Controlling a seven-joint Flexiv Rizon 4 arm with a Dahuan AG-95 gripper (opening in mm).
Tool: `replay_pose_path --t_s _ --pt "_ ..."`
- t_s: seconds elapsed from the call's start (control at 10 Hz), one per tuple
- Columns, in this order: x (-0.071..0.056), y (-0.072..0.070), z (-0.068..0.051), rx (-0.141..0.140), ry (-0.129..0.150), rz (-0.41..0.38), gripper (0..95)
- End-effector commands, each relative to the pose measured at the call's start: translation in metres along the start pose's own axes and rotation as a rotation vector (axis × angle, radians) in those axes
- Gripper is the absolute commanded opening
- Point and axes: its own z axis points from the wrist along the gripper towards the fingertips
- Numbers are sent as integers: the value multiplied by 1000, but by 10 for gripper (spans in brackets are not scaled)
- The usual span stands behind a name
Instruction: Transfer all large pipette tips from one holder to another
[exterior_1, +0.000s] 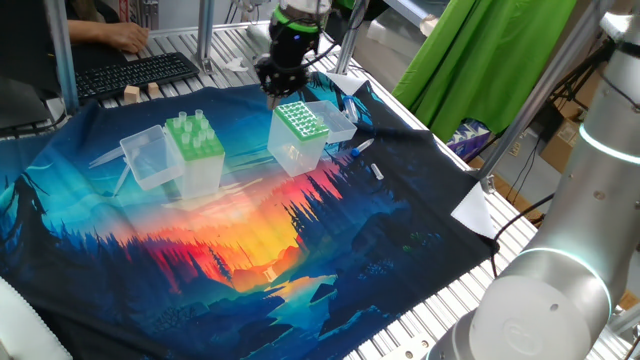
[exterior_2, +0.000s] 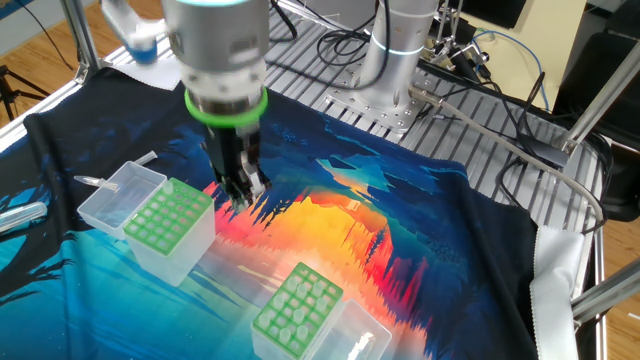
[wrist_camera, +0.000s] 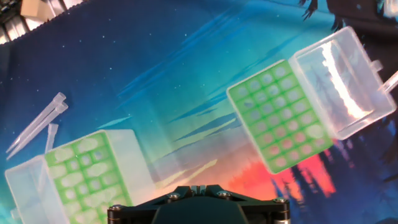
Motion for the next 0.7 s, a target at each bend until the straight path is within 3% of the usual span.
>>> replay_pose_path --t_s 0.1,0.2,0.4,0.7 --pt "-8 29 13 -12 -9 95 0" --pt "-10 37 14 -14 -7 105 0" --pt "-19 65 24 -17 1 139 0" --pt "-30 91 32 -16 -1 158 0"
